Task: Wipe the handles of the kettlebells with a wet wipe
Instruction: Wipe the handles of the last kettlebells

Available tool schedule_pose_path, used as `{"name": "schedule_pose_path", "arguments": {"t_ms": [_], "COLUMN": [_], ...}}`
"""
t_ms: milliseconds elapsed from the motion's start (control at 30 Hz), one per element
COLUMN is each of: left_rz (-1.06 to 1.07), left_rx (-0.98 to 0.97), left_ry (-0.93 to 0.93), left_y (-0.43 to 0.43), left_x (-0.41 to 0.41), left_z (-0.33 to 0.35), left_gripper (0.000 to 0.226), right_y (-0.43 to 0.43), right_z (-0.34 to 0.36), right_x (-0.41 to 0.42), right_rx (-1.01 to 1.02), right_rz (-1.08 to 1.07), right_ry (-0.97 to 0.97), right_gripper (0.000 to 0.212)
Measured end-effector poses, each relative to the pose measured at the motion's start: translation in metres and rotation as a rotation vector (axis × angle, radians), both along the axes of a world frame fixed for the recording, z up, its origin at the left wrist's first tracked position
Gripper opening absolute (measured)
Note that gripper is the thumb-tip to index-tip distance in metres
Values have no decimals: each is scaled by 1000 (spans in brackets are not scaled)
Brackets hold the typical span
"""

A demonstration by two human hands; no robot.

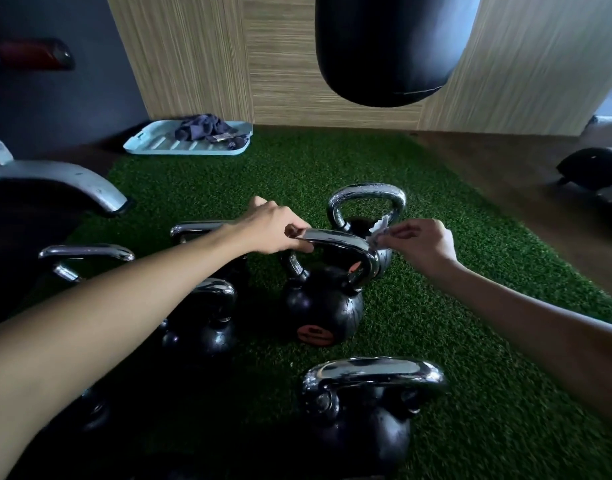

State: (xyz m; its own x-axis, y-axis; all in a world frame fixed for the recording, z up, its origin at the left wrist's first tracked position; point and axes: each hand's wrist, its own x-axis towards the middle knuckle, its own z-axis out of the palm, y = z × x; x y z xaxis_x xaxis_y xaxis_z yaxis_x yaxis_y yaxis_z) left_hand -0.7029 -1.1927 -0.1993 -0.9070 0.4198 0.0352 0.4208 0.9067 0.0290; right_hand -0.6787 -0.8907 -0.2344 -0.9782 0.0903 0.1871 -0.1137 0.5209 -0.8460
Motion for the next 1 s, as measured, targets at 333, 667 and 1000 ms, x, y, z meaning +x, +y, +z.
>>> {"name": "schedule_pose_path", "arguments": {"t_ms": [333,667,1000], "left_rz": [114,220,90], "left_rx": [-13,12,288], "left_ry": [285,260,-220], "left_y": [12,17,-15], "left_x": [28,40,19], "left_z": [-16,-20,6], "left_gripper": [69,77,97], "right_y": [1,9,-1], "right_z": [-2,-8,-5], "right_x": [7,-4,-8], "right_rx": [-75,-22,8], "right_rz": [64,12,-14], "right_ry": [12,20,41], "right_gripper": [17,25,27]}}
